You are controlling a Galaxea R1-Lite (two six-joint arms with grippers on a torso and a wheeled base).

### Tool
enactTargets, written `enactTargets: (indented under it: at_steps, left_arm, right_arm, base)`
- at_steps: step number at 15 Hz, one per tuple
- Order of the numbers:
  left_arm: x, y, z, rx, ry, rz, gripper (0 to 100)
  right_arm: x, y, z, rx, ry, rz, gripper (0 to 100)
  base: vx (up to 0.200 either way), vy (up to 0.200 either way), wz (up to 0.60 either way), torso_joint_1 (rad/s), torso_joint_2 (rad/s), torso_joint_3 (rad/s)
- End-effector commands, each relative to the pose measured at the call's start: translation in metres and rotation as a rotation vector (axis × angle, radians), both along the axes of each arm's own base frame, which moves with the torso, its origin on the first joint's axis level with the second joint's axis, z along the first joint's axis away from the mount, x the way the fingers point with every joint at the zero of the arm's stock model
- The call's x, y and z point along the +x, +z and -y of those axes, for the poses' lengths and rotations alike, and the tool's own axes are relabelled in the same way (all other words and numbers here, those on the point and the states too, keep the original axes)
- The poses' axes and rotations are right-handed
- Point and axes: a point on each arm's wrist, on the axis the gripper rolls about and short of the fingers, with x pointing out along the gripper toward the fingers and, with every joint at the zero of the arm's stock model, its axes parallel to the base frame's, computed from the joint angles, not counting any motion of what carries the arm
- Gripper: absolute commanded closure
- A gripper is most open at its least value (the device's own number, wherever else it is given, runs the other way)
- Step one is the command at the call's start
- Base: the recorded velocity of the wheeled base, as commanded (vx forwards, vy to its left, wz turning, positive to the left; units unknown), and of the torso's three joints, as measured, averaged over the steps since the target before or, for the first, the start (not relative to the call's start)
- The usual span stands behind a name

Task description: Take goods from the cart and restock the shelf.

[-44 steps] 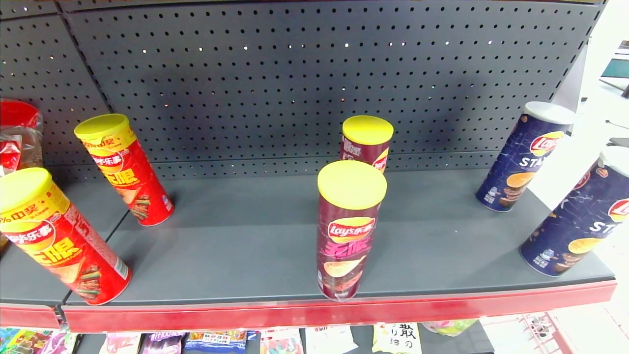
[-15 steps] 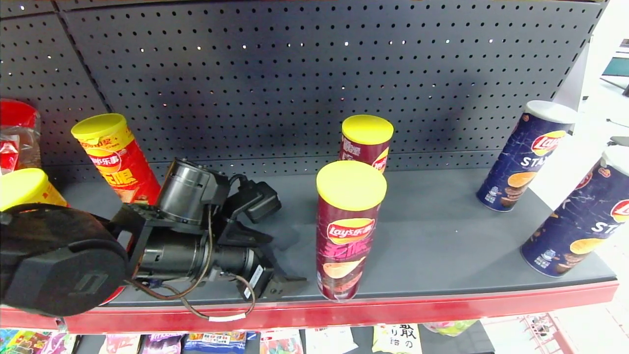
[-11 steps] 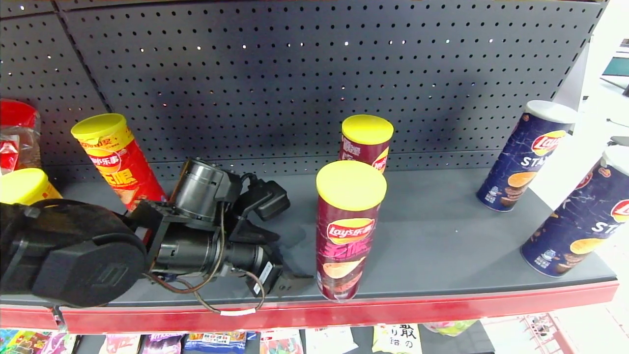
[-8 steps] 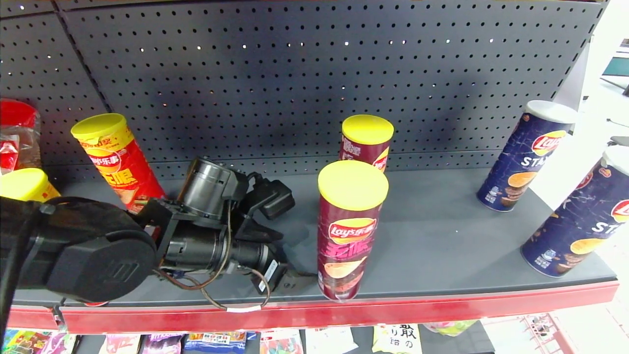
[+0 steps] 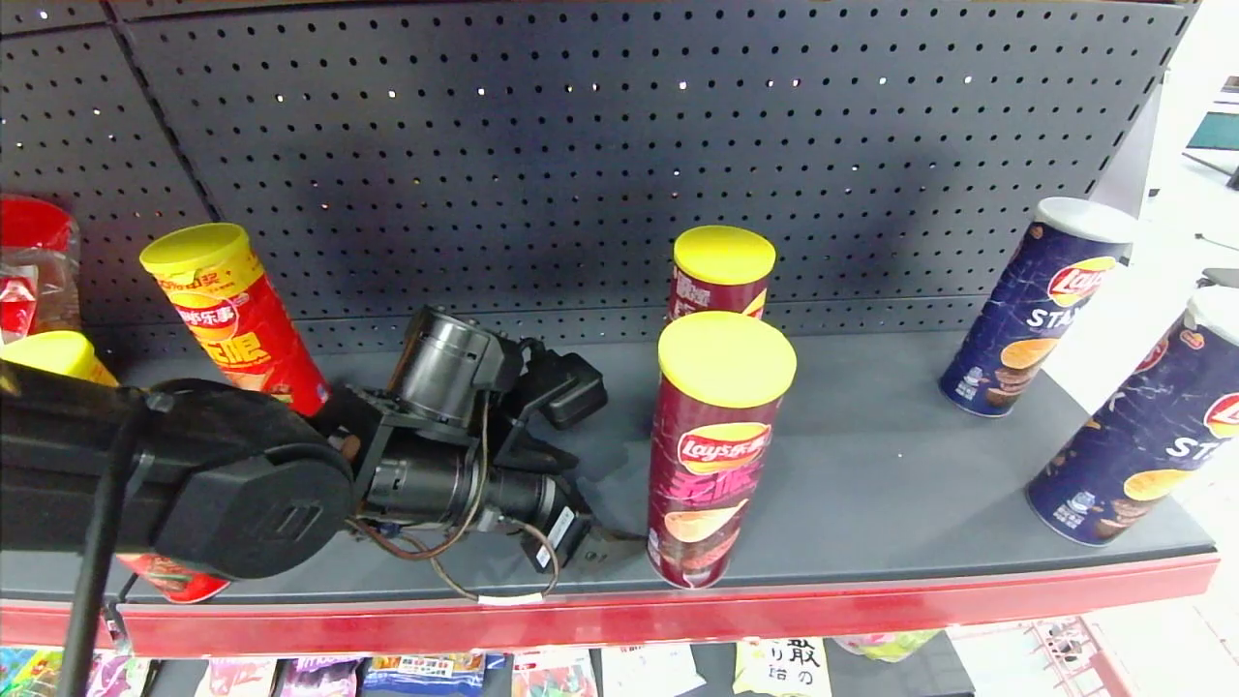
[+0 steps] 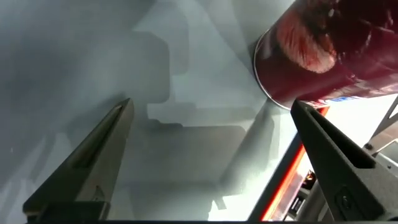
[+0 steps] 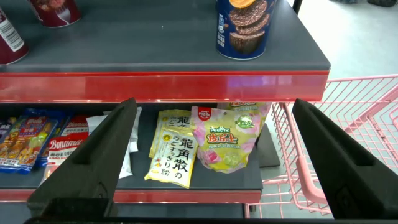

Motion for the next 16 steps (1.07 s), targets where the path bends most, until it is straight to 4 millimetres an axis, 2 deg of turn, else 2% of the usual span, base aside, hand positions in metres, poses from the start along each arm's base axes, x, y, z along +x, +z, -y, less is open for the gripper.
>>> enactTargets:
  at_steps: [1,10,16]
  left_arm:
    - [0.0036,-0.0008,0.0044,-0.002,-0.005,0.002,0]
    - [0.0033,-0.0044,0.0010,0.010,0.005,-0.013,0]
    - [0.0036,-0.0078,0.0082,0.013,-0.014,-0.018,0]
  right_arm:
    - [0.0001,0.0000,0.0000,0.000,0.001,-0.002,0]
    - [0.0001,0.0000,0.0000,0.000,0.001,-0.002,0]
    - [0.0001,0.0000,0.0000,0.000,0.001,-0.002,0]
  base:
    - [0.000,0.000,0.00,0.000,0.00,0.000]
    - [0.000,0.000,0.00,0.000,0.00,0.000]
    - [0.000,0.000,0.00,0.000,0.00,0.000]
